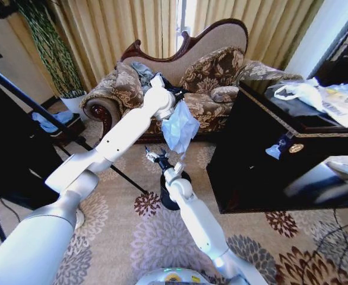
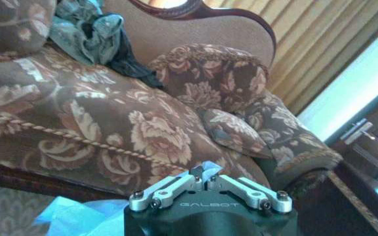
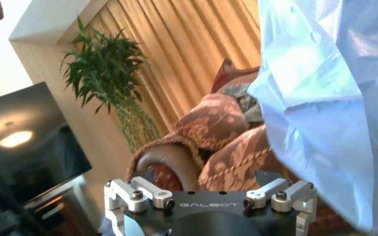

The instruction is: Place a garbage bag over the trash bin.

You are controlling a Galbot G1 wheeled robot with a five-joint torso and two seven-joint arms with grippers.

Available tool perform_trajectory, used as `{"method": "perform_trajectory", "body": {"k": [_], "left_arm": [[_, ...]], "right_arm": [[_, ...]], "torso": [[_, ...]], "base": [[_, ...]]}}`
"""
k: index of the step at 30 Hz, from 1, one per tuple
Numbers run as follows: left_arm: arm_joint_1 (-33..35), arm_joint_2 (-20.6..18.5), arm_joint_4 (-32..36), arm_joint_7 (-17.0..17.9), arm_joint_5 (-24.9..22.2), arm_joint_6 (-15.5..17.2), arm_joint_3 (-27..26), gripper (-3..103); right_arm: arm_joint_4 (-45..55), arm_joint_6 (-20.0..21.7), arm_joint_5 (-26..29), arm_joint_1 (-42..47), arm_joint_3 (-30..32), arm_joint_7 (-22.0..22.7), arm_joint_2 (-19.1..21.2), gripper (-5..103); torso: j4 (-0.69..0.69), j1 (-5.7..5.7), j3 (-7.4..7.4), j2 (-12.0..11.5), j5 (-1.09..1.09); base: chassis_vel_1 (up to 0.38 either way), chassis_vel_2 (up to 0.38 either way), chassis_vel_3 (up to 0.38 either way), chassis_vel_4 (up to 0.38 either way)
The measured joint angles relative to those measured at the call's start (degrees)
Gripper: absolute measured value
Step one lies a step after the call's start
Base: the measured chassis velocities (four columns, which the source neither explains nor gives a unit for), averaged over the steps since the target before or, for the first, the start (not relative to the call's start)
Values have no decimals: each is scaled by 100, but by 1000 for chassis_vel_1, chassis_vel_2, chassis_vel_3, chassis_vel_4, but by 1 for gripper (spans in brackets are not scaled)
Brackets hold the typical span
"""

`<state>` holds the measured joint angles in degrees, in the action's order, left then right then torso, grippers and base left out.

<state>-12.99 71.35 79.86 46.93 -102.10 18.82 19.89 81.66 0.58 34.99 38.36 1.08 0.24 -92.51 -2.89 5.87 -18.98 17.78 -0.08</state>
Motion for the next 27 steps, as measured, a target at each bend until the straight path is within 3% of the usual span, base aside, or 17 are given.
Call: {"method": "perform_trajectory", "body": {"k": [12,27], "left_arm": [[126,113,167,-1,-79,92,-47,0],[407,-223,748,-11,-288,234,-307,0]], "right_arm": [[-61,-171,-193,-242,448,88,17,99],[417,-127,-282,-195,587,264,489,99]], "torso": [[-2,0,0,0,-3],[-2,-1,0,1,-1]], "base": [[0,0,0,0],[0,0,0,0]]}}
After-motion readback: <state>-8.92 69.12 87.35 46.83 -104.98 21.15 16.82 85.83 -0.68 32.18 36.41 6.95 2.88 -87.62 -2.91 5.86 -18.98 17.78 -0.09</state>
